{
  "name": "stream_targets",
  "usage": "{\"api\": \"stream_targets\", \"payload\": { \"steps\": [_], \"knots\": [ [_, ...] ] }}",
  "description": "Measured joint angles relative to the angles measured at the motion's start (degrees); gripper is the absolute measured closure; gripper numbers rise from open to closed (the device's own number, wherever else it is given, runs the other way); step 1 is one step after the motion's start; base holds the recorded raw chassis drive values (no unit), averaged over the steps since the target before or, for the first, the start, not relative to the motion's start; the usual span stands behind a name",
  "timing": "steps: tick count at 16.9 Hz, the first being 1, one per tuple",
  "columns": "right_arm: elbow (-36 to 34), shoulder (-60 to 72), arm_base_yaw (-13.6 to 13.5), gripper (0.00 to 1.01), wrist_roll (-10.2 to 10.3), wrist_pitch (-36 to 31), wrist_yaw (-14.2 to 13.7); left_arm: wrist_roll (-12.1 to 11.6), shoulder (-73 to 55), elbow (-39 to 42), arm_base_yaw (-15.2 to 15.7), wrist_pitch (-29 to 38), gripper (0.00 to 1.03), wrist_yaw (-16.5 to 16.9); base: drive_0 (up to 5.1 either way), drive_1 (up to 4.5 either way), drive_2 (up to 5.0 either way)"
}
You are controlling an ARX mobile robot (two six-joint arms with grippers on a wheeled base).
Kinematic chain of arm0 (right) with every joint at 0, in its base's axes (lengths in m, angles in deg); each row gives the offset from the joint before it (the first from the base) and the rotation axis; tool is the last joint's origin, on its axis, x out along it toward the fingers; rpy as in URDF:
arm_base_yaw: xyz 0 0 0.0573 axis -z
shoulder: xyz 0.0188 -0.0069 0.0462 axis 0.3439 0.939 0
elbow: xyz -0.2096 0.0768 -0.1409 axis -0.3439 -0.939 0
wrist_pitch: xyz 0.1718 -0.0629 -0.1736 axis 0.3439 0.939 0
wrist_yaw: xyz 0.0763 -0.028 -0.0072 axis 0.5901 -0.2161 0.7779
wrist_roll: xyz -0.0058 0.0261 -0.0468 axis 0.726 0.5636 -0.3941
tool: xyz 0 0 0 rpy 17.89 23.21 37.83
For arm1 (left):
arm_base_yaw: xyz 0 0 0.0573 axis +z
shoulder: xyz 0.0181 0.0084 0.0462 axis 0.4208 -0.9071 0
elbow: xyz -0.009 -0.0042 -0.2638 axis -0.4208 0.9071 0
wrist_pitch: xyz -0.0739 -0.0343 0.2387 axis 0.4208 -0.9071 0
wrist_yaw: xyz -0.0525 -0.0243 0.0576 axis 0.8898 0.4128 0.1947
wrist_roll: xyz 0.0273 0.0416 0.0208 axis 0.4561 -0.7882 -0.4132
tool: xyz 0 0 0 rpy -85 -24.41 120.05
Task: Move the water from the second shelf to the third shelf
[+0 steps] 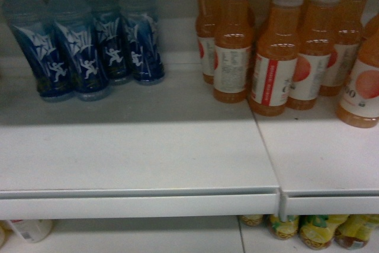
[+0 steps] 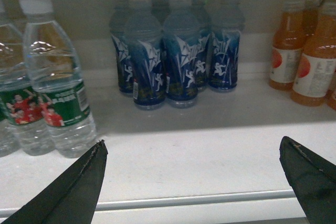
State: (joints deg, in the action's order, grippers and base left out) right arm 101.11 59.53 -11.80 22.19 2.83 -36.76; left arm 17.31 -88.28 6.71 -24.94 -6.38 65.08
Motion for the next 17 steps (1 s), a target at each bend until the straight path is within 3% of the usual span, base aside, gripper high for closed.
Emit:
{"api": "stream_targets", "payload": {
  "steps": [17],
  "knots": [
    [0.0, 0.0, 0.0, 0.61, 0.0, -0.2, 0.2, 0.0, 0.0, 0.0, 0.0, 0.1, 0.05, 0.0, 0.0, 0.00, 0.0]
  ]
}}
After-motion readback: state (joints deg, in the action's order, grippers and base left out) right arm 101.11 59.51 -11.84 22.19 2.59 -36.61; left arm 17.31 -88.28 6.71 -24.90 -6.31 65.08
